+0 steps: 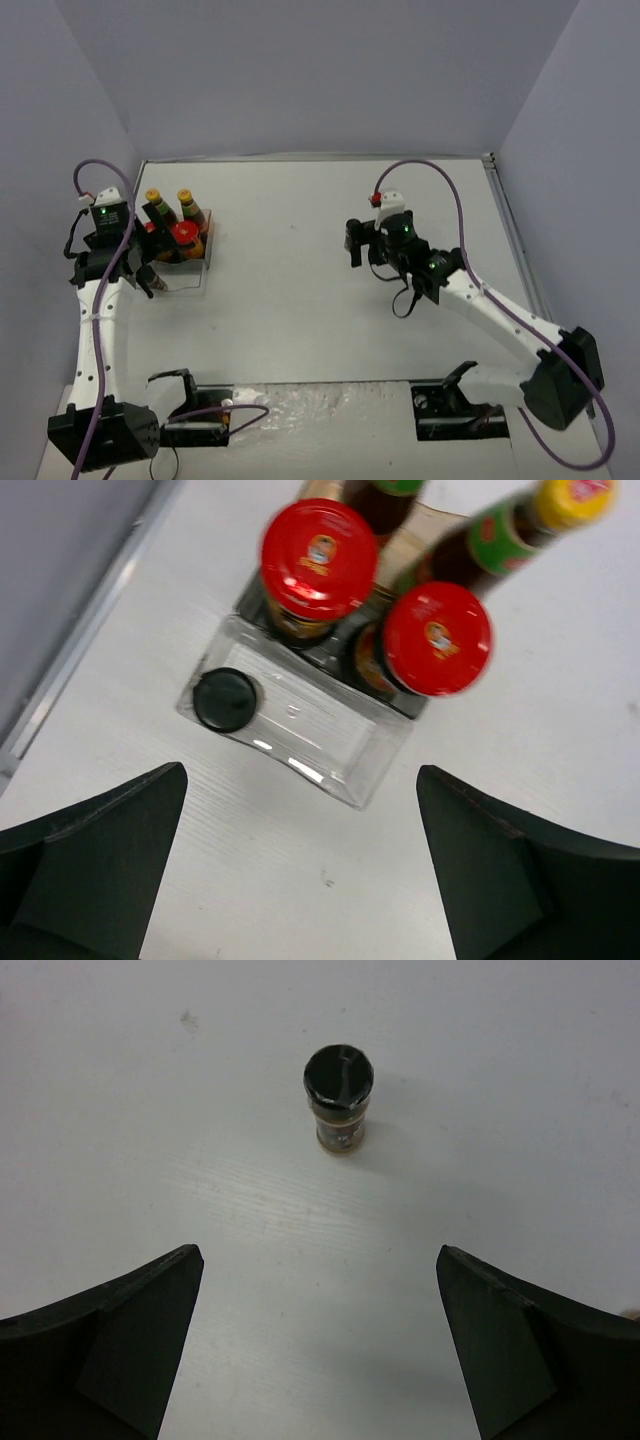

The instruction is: Organize the condiment bottles

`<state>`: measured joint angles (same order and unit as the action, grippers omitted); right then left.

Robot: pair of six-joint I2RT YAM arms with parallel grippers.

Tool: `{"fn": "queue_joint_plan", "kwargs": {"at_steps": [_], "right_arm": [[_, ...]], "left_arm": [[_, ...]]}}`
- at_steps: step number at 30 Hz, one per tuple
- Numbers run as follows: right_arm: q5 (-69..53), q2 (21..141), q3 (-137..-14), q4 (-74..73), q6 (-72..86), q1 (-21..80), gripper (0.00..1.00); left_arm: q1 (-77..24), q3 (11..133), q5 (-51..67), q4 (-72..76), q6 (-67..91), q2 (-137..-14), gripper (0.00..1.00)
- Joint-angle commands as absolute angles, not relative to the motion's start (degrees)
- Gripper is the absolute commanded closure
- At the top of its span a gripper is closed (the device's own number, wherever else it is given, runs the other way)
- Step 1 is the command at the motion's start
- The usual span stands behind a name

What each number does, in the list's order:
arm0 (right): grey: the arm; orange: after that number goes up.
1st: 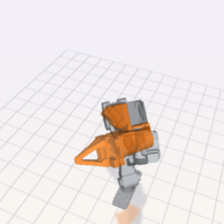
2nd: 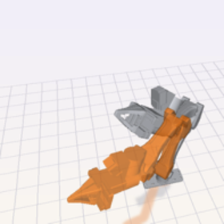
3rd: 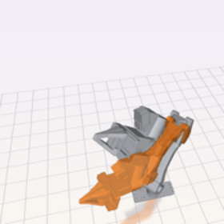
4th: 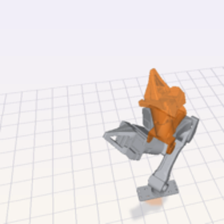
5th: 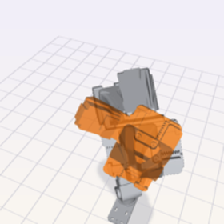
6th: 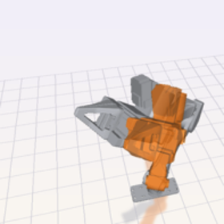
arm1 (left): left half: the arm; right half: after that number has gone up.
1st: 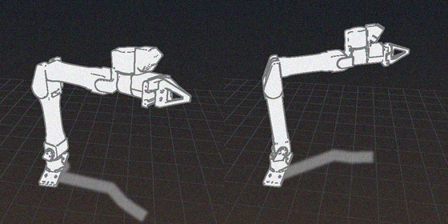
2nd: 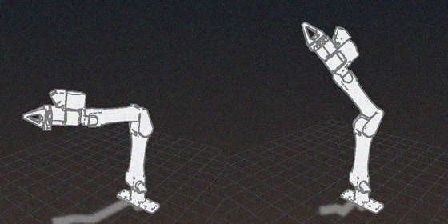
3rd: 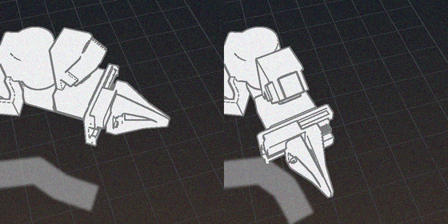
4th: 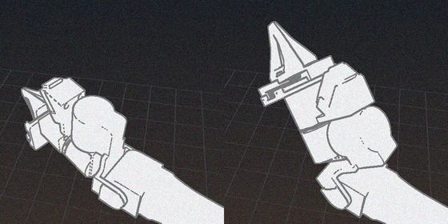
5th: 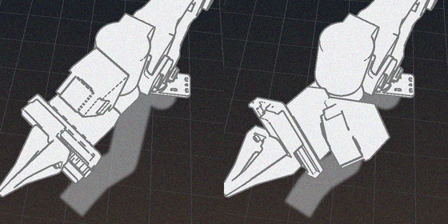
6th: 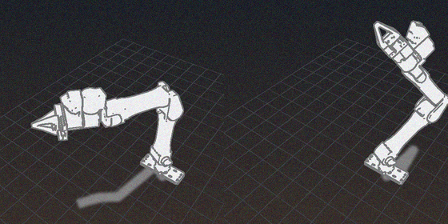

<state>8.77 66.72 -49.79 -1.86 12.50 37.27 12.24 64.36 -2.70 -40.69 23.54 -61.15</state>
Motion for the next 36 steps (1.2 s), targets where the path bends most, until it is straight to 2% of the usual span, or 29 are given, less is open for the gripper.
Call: {"fn": "queue_joint_plan", "kwargs": {"at_steps": [1,5,11,16,19,23,24,25,27,28,36], "right_arm": [[5.47,77.04,-56.39,8.61,8.07,35.07,0.00],[4.70,84.26,-60.77,10.35,6.32,33.53,0.01],[2.47,95.96,-65.38,13.89,5.37,30.61,0.09],[2.04,101.20,-67.58,15.75,4.15,30.24,0.21],[0.91,102.48,-67.72,17.05,2.89,30.10,0.36],[-4.27,102.32,-66.62,18.49,1.29,30.37,0.67],[-5.80,102.07,-66.28,18.73,0.93,30.54,0.73],[-7.07,101.69,-66.12,18.87,0.68,30.85,0.74],[-9.91,100.13,-63.84,20.22,-0.59,32.97,0.87],[-11.02,99.34,-62.97,20.85,-1.42,34.56,0.90],[-14.40,98.61,-60.12,23.55,-3.61,47.89,0.91]], "left_arm": [[5.13,67.00,3.36,-40.48,19.58,-57.21,0.03],[-2.51,66.05,6.84,-39.62,16.15,-54.62,0.03],[-8.75,61.44,11.42,-38.23,13.73,-50.24,0.03],[-11.38,59.28,11.00,-38.16,12.84,-49.39,0.03],[-12.35,58.71,10.77,-37.75,12.66,-49.97,0.03],[-13.14,58.62,10.75,-37.79,12.71,-50.94,0.03],[-13.27,58.62,10.82,-37.79,12.74,-50.98,0.03],[-13.29,58.62,10.91,-37.78,12.73,-50.99,0.03],[-13.48,58.56,11.30,-37.39,12.72,-51.00,0.03],[-13.53,58.50,11.63,-37.23,12.78,-51.04,0.03],[-13.80,57.83,12.48,-36.39,14.15,-51.59,0.03]]}}
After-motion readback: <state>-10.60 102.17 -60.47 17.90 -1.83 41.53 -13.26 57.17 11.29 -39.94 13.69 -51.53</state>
